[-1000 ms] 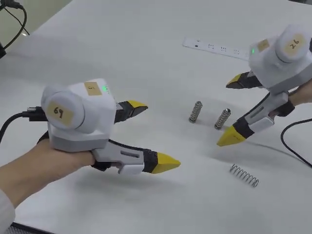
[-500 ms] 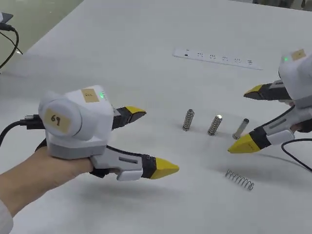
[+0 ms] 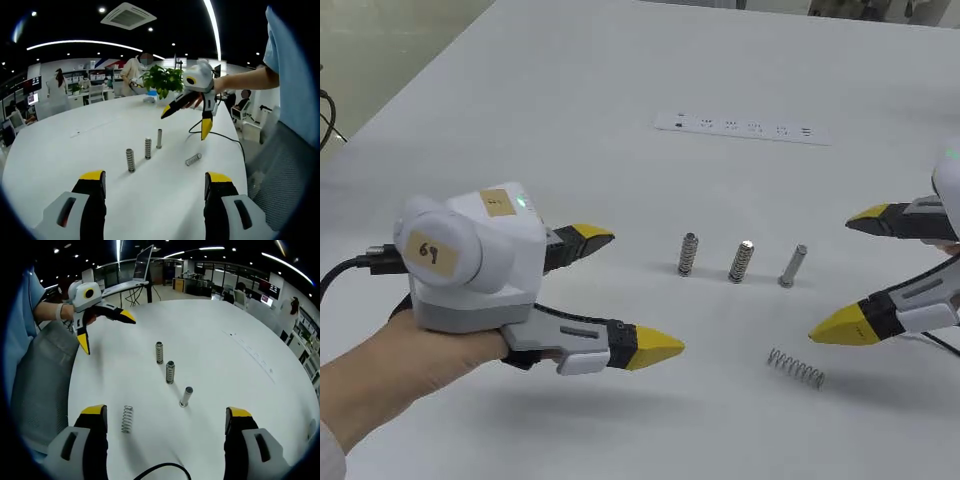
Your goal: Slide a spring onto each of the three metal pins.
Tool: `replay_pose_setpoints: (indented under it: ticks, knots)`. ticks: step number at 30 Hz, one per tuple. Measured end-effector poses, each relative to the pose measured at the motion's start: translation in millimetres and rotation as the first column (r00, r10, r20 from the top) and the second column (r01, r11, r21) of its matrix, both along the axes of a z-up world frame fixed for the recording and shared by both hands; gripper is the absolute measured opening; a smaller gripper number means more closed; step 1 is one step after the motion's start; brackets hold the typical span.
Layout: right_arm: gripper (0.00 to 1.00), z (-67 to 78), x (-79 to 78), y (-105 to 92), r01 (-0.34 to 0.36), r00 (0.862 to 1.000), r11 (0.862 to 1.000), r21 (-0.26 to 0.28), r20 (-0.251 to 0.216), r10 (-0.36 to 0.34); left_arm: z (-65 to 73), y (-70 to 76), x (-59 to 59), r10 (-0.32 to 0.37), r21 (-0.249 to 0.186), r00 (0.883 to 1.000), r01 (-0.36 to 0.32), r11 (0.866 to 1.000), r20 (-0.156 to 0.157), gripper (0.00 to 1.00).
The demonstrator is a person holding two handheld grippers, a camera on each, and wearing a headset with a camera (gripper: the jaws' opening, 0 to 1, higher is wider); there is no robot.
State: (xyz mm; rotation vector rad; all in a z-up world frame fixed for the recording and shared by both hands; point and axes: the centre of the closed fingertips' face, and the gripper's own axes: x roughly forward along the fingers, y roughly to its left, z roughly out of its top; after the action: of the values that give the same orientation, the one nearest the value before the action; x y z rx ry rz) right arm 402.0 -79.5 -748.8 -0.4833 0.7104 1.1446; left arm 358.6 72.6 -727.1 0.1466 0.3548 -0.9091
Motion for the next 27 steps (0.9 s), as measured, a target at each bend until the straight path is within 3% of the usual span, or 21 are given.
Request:
replay_pose_setpoints:
  ticks: [6,27]
  knots:
    - [0.96,5.3,-14.8,-12.7,0.057,0.998,0.998,0.04,0.008,-0.057,3.1,-6.5,0.6,-0.023,0.004,1.0,0.023,1.0,0.004,0.78]
    - [0.92,11.8,-50.9,-56.2,0.203,0.979,0.975,0.092,-0.003,-0.204,3.1,-36.3,-4.1,-0.126,0.018,0.992,0.127,0.992,-0.009,0.77]
